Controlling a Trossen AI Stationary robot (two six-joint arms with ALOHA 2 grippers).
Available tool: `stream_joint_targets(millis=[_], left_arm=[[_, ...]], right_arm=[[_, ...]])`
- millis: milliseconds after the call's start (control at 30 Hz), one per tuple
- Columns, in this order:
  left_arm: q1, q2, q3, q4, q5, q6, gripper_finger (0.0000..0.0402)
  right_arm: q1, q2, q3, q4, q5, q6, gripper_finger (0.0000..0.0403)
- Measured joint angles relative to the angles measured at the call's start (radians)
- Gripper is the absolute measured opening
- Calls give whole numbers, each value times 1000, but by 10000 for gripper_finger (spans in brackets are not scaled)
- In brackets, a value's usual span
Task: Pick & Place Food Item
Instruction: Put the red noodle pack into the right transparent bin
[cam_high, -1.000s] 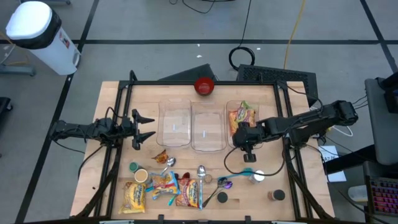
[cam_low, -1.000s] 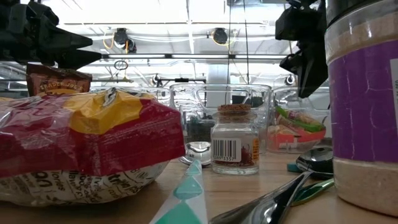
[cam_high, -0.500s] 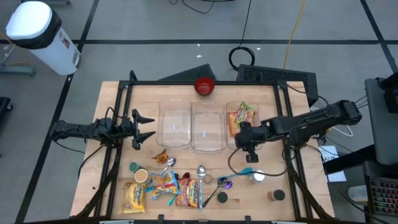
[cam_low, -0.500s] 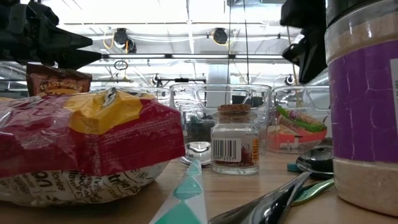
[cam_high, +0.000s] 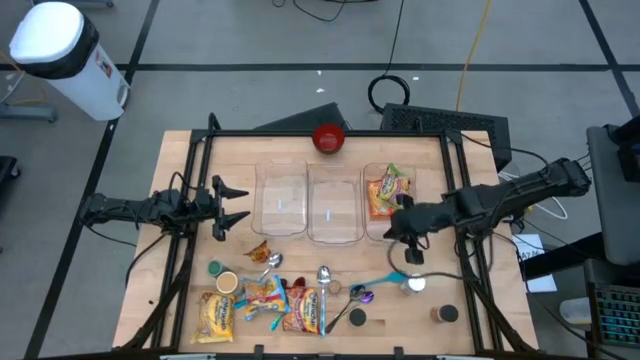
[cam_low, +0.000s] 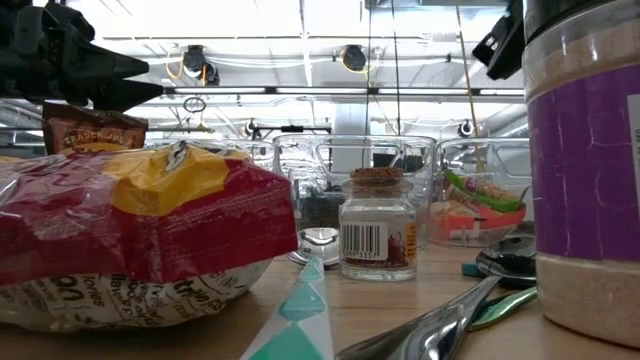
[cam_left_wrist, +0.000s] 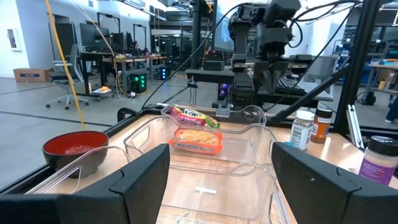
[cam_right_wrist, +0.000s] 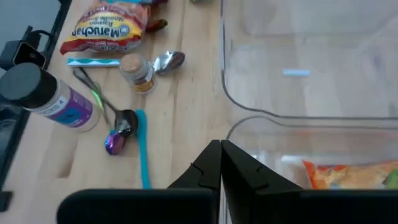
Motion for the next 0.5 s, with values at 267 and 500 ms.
stream_joint_targets(millis=[267,500], left_arm=[[0,0,0,0,0,0,285],[0,0,0,0,0,0,285]], right_arm=[[174,-219,-230,230,224,-35,1],[136,-473,-481,522,262,-136,0]])
